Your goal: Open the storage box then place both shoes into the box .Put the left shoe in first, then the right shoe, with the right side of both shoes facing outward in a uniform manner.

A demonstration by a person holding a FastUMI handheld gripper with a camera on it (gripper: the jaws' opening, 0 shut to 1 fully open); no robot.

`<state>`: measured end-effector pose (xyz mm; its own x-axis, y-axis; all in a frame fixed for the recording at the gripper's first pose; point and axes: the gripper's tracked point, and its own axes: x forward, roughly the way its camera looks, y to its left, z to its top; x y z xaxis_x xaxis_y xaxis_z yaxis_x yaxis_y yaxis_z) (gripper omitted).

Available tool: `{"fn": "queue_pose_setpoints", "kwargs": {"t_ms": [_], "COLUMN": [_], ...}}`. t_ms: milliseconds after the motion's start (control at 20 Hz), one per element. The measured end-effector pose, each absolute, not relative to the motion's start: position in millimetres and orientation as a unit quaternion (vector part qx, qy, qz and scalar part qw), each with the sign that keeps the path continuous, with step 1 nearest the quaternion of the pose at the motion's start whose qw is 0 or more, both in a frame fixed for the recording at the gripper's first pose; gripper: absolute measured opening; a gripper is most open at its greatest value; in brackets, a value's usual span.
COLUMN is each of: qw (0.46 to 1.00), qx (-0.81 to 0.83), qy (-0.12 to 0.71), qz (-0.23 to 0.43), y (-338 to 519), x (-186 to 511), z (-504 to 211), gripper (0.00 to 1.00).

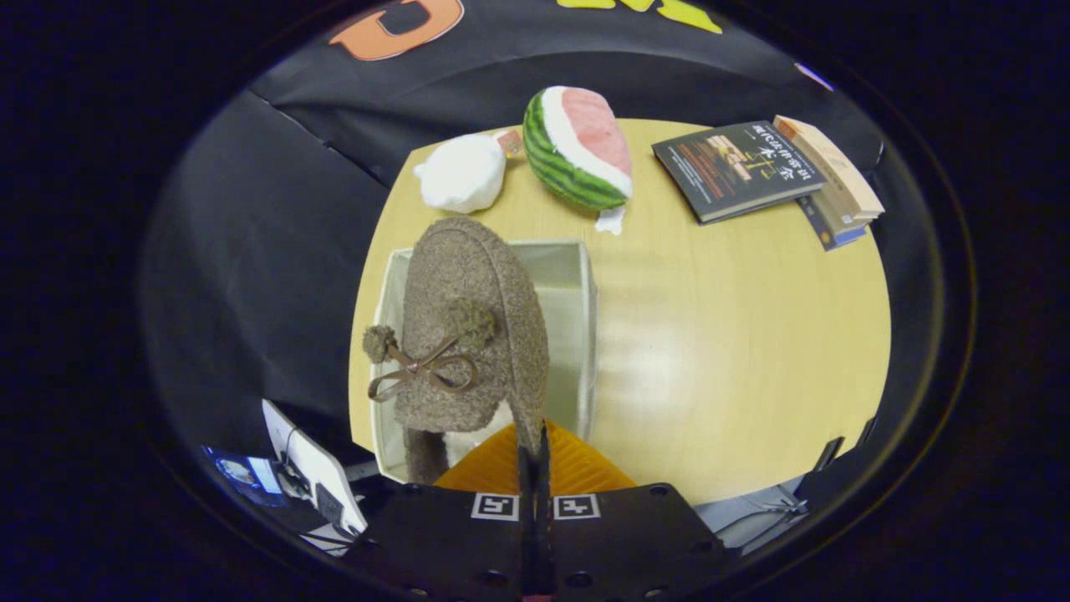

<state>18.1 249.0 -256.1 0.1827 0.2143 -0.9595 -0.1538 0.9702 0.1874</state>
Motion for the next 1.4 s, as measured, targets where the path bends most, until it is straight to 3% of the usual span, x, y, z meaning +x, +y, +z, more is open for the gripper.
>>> {"fn": "queue_pose_setpoints", "kwargs": {"t_ms": [400,750,1100,1350,1400], "qw": [0.768,0.768,0.772,0.798,0.800], "qx": [-0.025,-0.049,-0.039,-0.008,0.000], "qy": [0.640,0.634,0.627,0.600,0.597], "qz": [-0.009,-0.082,-0.095,-0.057,-0.049], "y": [260.7,254.3,255.7,276.2,277.8], "x": [30.3,30.8,23.7,23.8,19.8], "z": [-327.3,-342.6,-344.3,-329.9,-322.3], "gripper": [0.01,0.01,0.01,0.30,0.44]}}
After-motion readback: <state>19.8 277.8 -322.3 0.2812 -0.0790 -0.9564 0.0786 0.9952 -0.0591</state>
